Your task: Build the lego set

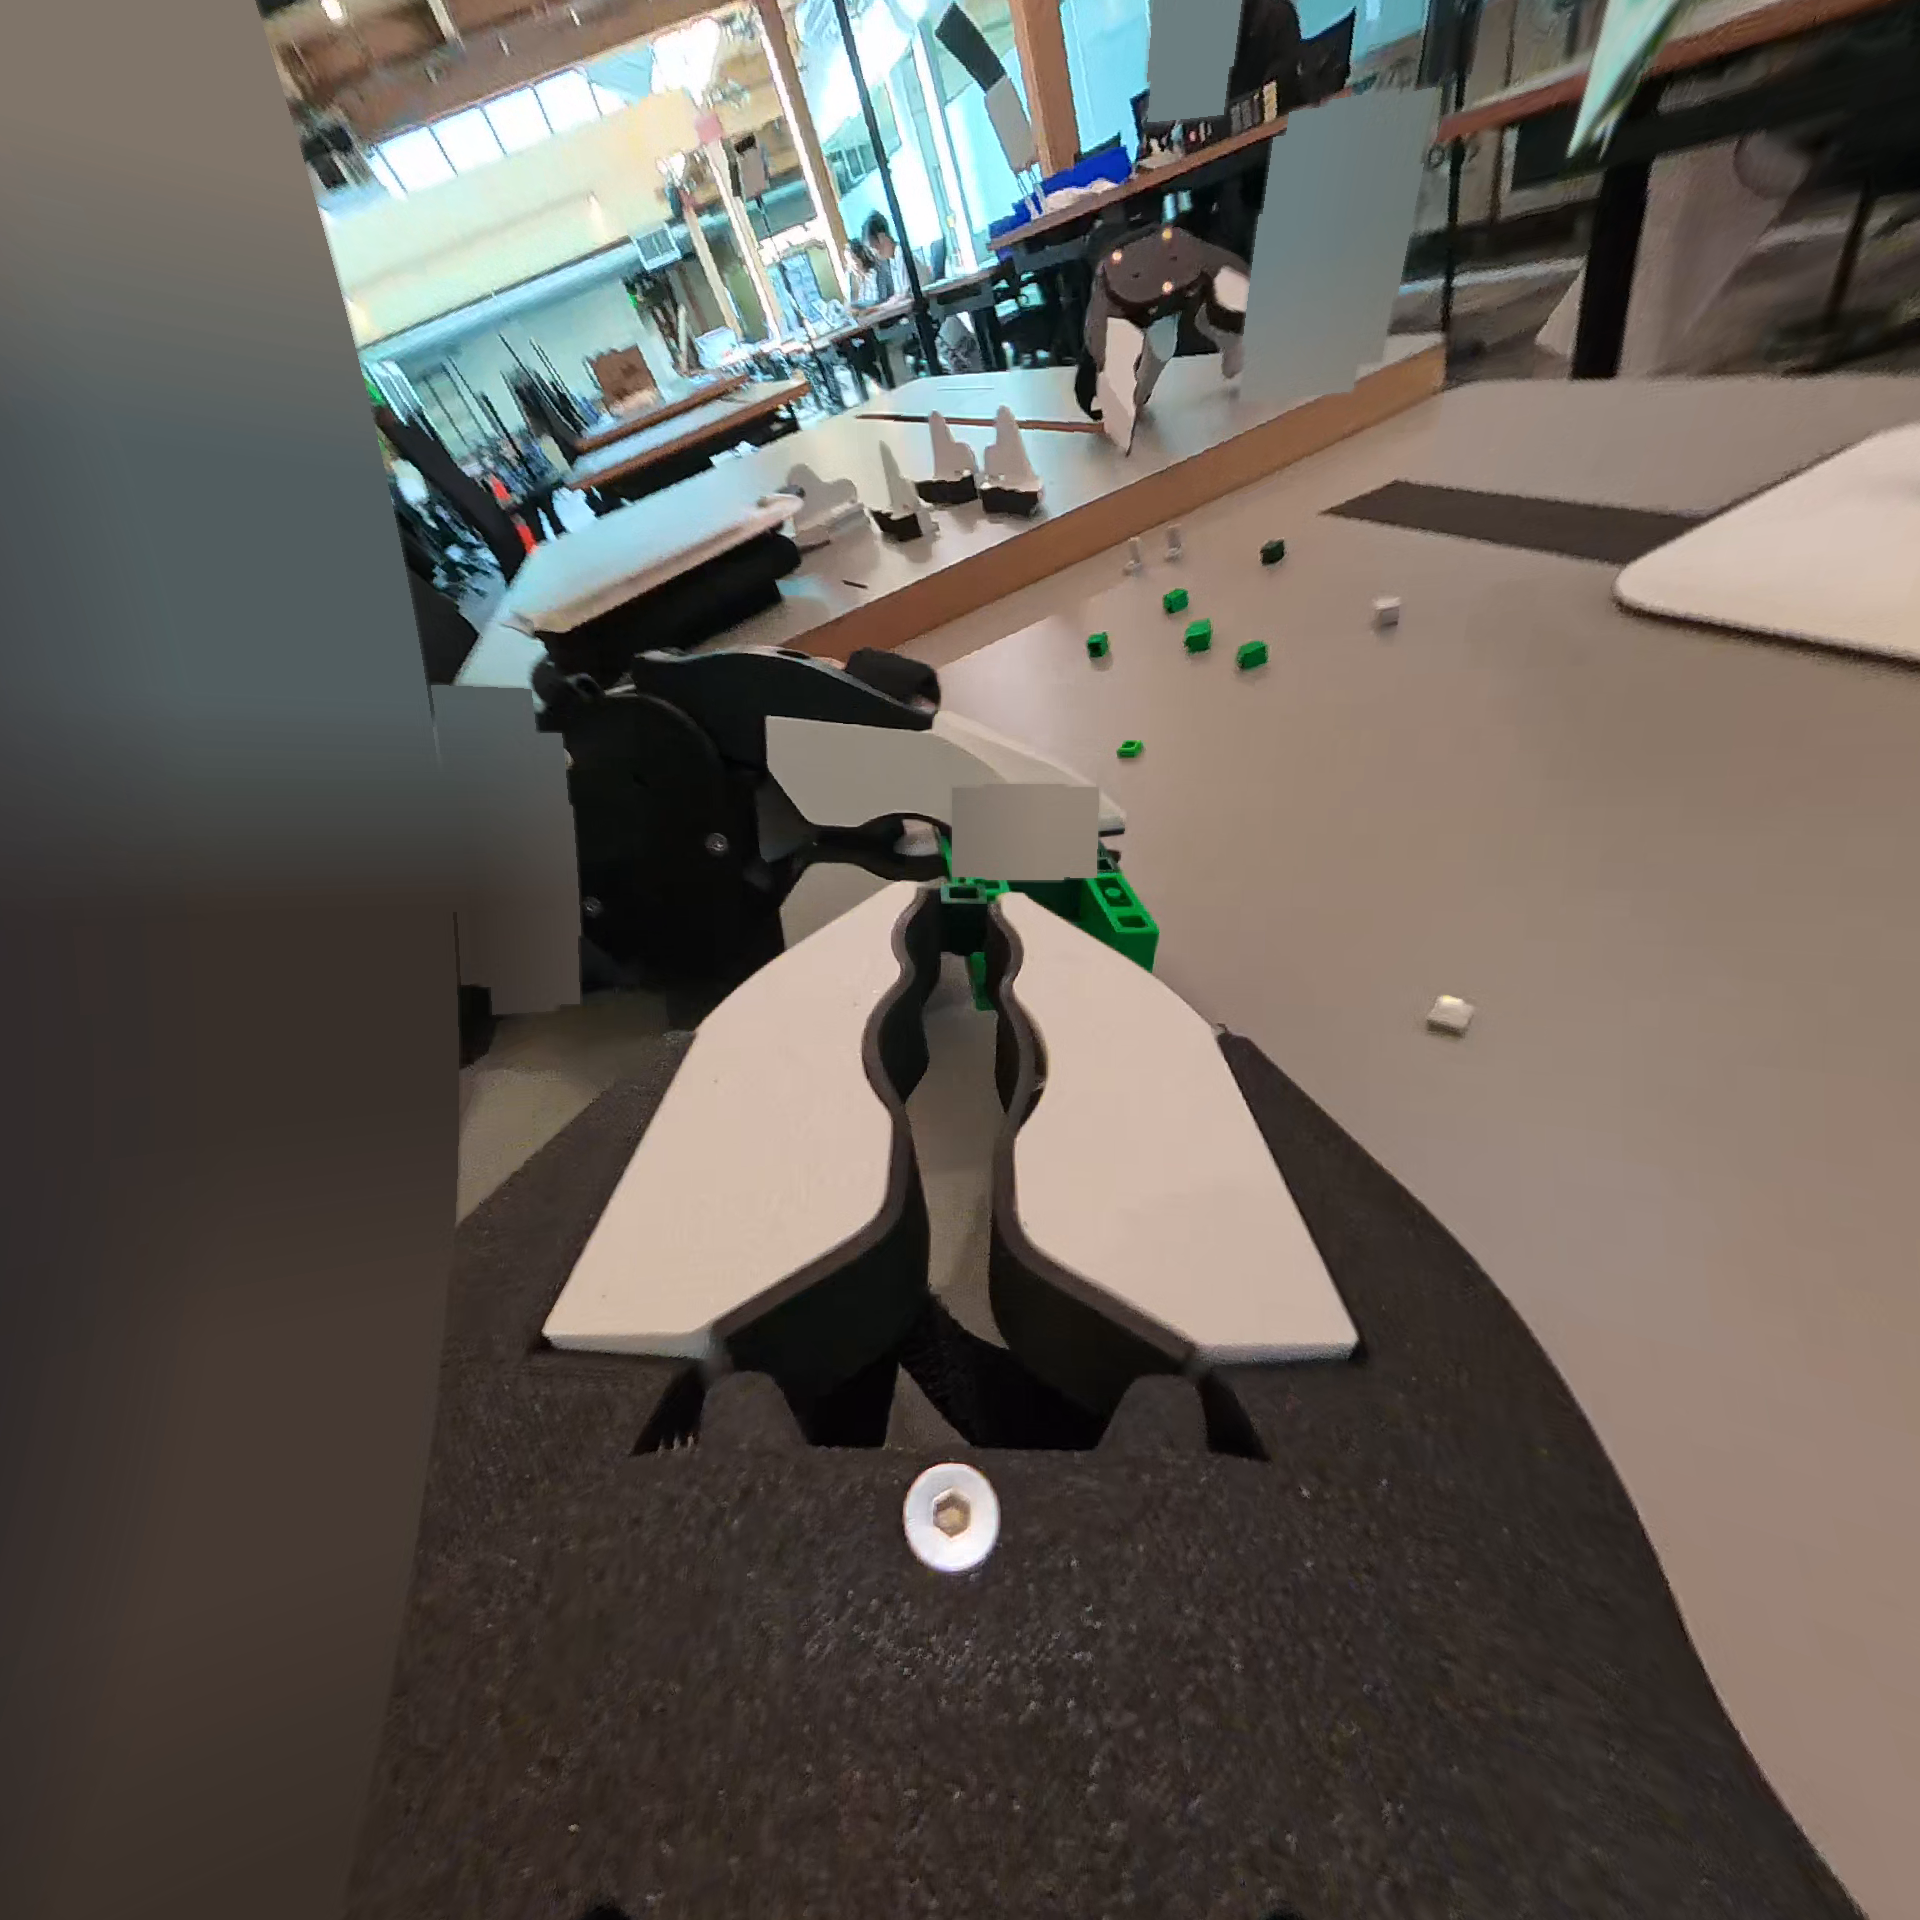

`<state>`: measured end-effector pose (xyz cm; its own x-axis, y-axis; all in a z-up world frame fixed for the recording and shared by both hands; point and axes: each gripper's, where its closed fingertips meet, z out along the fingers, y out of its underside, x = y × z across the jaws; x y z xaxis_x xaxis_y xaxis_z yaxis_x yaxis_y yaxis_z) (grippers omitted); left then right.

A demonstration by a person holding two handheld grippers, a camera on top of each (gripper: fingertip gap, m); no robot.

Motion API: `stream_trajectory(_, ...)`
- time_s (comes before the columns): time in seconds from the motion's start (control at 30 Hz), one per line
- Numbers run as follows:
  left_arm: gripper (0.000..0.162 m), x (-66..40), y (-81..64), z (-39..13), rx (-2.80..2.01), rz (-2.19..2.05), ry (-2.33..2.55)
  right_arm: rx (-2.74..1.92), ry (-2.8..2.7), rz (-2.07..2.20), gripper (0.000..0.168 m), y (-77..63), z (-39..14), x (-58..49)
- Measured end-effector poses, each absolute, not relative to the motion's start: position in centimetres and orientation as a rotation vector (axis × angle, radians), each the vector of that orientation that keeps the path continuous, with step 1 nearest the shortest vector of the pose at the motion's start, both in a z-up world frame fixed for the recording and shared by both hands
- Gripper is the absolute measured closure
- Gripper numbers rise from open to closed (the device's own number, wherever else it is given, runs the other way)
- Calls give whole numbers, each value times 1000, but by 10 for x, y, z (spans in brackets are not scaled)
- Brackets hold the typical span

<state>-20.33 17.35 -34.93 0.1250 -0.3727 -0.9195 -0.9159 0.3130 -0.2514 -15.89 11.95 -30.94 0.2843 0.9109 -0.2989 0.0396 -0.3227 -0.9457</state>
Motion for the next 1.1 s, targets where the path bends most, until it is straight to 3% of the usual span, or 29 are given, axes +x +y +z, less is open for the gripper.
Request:
stream_trajectory(0.03, 156, -203, 173, -348, -1238, 621, 1454, -1604, -910, 1129, 161, 119, -308, -159)
stream_trajectory(0.6, 156, -199, 168, -337, -1150, 618, 1422, -1512, -1108, 818, 161, 116, -310, -161)
stream_trajectory(1.1, 156, -196, 165, -333, -1111, 598, 1409, -1513, -1145, 839, 161, 112, -310, -161)
